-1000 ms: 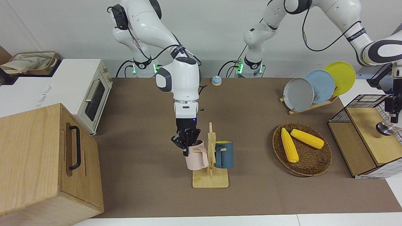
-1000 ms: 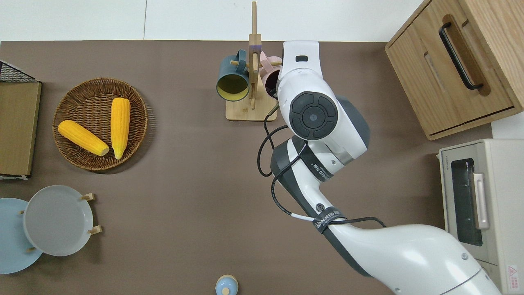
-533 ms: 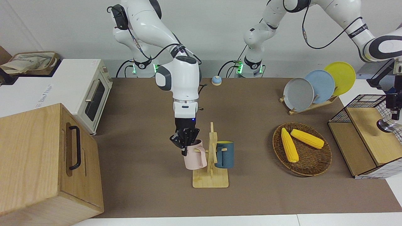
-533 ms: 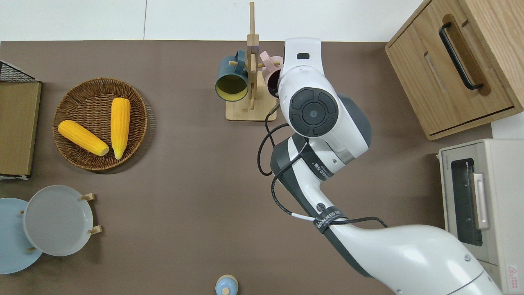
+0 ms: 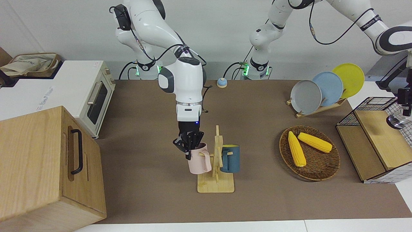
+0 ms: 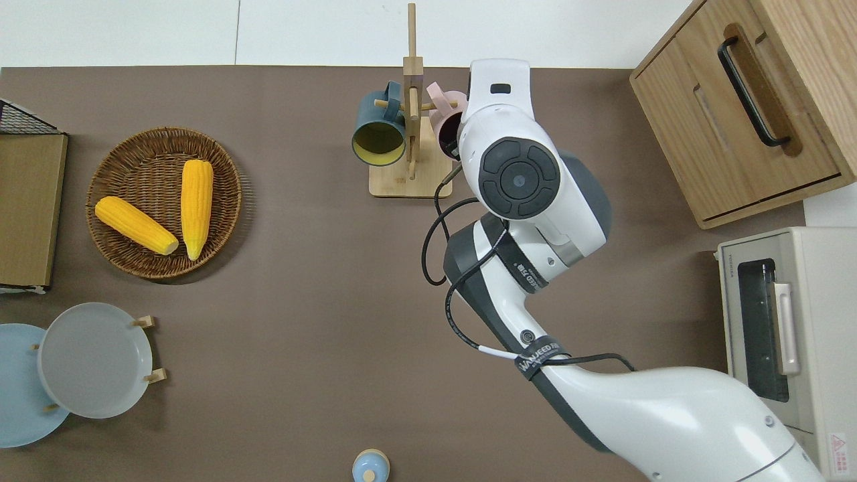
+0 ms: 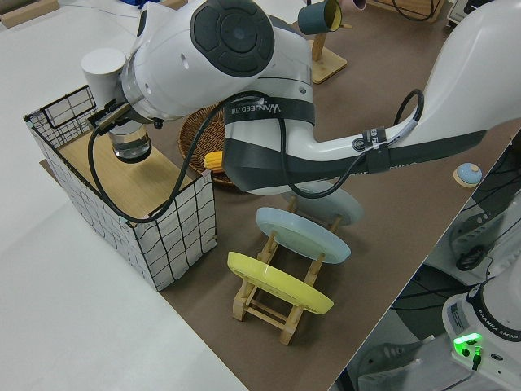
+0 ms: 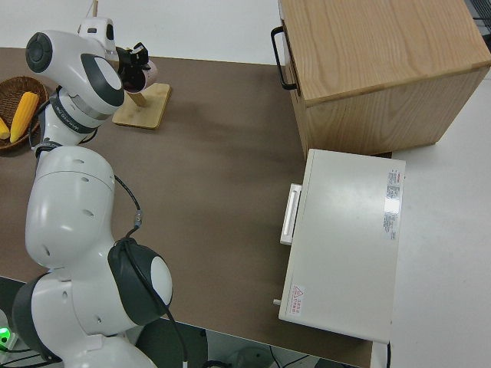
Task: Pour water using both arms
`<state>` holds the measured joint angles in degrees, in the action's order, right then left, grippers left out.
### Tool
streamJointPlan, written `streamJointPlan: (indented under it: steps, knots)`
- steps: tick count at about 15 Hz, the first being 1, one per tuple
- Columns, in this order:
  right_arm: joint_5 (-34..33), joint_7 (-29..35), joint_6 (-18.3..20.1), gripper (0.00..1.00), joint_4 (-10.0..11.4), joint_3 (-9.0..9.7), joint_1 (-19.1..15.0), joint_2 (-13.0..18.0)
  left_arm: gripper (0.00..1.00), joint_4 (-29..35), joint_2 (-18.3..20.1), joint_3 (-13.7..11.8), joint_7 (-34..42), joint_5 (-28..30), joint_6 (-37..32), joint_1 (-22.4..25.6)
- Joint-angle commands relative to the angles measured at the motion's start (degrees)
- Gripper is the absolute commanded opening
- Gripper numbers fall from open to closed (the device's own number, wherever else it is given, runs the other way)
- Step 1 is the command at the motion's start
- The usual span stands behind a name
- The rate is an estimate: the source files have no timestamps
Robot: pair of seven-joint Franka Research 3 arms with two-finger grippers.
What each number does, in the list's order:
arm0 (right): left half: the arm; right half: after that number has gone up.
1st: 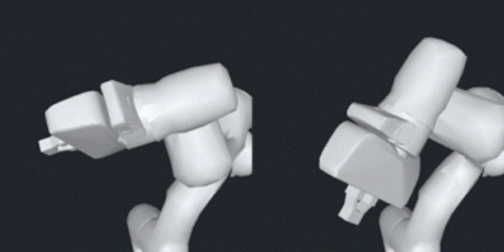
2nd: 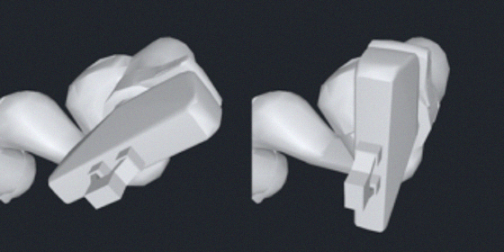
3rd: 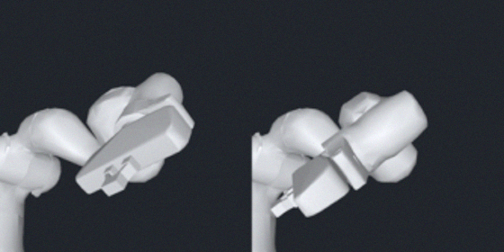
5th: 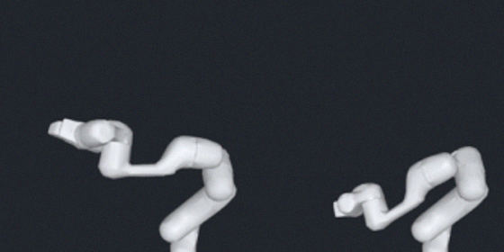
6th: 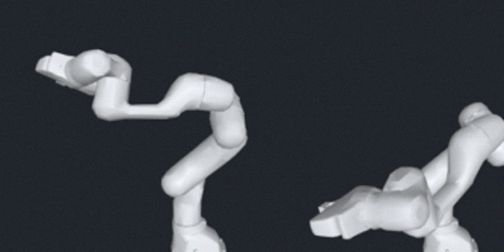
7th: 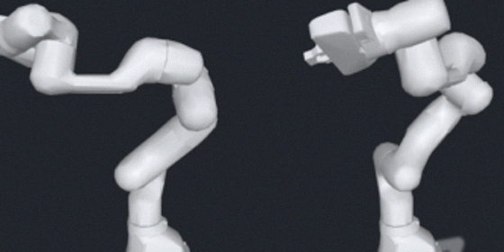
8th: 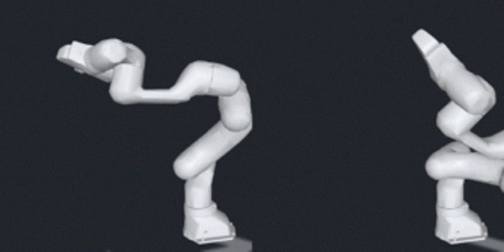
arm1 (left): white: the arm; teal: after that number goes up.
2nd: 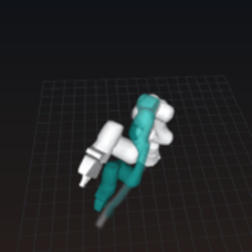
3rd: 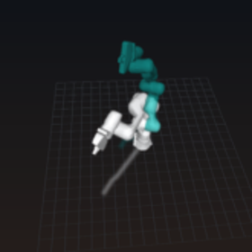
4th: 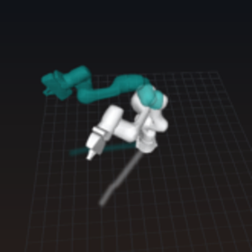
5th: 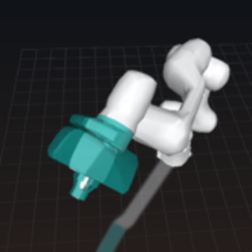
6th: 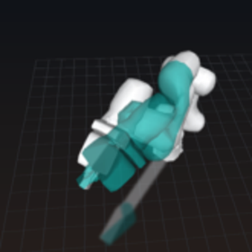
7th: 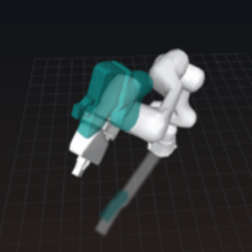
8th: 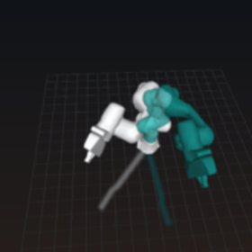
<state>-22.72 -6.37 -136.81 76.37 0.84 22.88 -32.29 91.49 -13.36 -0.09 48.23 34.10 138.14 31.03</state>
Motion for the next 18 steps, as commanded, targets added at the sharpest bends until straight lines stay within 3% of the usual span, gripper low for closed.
streamJointPlan:
  steps: [1, 5, 12, 15, 18]
  knots:
    - [2.9, -3.2, 1.2, 0.027, -0.9, 0.04, -0.7, 0.8, 0.00, -3.1, 2.0, -0.3, -5.7, -4.8, -4.8, -0.4]
    - [3.2, -3.6, 1.3, 0.027, -0.9, -0.05, -0.8, 1.4, 0.00, -5.5, 3.2, -0.2, -10.9, -9.7, -10.4, -0.4]
    - [3.1, -6.1, 1.6, 0.029, 0.2, -0.22, -2.0, 2.6, 0.00, -5.5, 5.8, 0.2, -14.7, -12.7, -11.3, -0.8]
    - [3.0, -8.8, 2.1, 0.029, 2.2, -0.22, -3.0, 4.3, 0.00, -5.4, 6.8, 0.4, -17.8, -13.8, -11.4, -1.3]
    - [3.1, -13.0, 1.8, 0.029, 6.1, -0.14, -5.7, 7.0, 0.00, -5.2, 7.6, 1.0, -21.3, -17.3, -11.6, -1.9]
